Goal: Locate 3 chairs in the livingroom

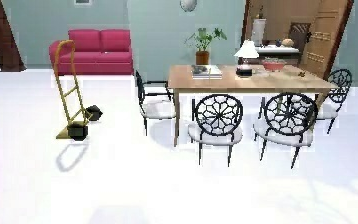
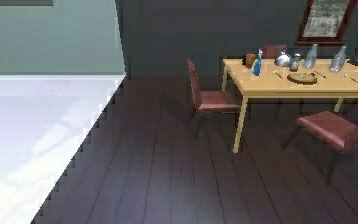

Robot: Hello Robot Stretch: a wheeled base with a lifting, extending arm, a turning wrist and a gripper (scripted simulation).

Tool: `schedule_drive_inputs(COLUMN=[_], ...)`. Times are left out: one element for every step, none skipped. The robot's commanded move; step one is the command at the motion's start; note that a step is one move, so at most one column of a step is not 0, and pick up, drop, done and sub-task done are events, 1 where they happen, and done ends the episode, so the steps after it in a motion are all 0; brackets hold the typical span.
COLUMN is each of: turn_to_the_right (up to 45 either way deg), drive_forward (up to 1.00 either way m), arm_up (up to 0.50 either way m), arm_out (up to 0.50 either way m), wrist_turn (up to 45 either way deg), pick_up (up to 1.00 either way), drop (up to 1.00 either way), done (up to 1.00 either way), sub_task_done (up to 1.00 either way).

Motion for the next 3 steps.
schedule_drive_inputs(turn_to_the_right=[0.0,18.0,0.0], drive_forward=[0.9,0.0,0.0], arm_up=[0.0,0.0,0.0], arm_out=[0.0,0.0,0.0], wrist_turn=[0.0,0.0,0.0], pick_up=[0.0,0.0,0.0], drop=[0.0,0.0,0.0], done=[0.0,0.0,0.0], sub_task_done=[0.0,0.0,1.0])
